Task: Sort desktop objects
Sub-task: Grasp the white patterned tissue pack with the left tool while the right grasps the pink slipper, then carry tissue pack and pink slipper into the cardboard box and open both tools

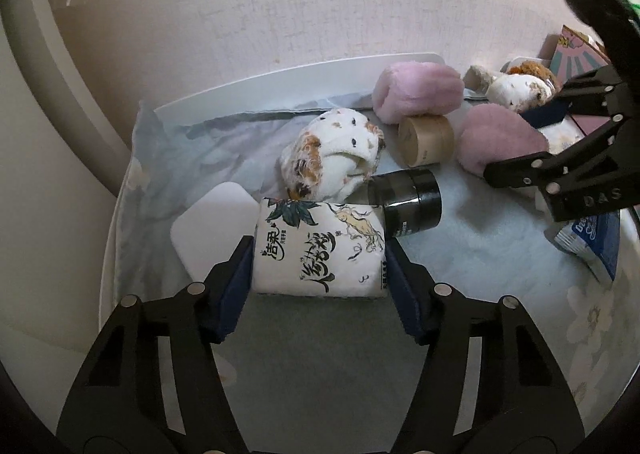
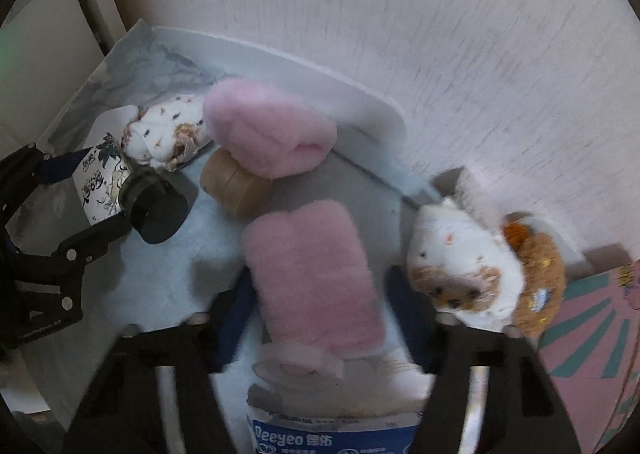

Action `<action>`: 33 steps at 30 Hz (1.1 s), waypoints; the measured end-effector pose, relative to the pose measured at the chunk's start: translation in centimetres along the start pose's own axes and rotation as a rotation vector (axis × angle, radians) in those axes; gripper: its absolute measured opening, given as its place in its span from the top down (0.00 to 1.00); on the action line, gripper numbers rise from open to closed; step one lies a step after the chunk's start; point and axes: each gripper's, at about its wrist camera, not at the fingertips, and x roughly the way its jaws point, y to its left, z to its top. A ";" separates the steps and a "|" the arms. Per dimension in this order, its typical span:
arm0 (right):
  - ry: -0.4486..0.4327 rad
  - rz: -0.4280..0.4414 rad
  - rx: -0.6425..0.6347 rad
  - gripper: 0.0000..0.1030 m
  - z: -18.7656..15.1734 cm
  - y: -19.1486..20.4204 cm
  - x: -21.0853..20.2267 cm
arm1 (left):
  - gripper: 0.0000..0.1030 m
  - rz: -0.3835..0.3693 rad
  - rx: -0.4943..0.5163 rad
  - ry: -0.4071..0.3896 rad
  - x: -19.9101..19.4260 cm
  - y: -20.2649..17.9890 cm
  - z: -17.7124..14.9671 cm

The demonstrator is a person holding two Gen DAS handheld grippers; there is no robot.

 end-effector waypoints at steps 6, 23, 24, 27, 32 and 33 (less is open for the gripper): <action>-0.024 -0.011 0.019 0.59 -0.3 0.2 -0.6 | 0.43 -0.019 -0.008 -0.005 -0.6 0.5 -0.1; -0.127 0.091 0.111 0.59 0.6 -1.3 -8.8 | 0.43 -0.052 -0.106 -0.009 -7.2 2.7 3.4; -0.131 0.092 0.113 0.59 0.2 -1.8 -9.5 | 0.43 -0.056 -0.106 -0.011 -7.8 2.6 4.0; -0.148 0.091 0.129 0.59 0.2 -2.2 -11.9 | 0.43 -0.070 -0.101 -0.027 -9.5 2.2 5.7; -0.185 0.069 0.167 0.59 0.4 -3.8 -15.3 | 0.43 -0.104 -0.072 -0.056 -11.7 0.5 9.3; -0.190 0.065 0.177 0.59 0.3 -4.2 -15.8 | 0.43 -0.115 -0.063 -0.065 -12.2 0.0 10.1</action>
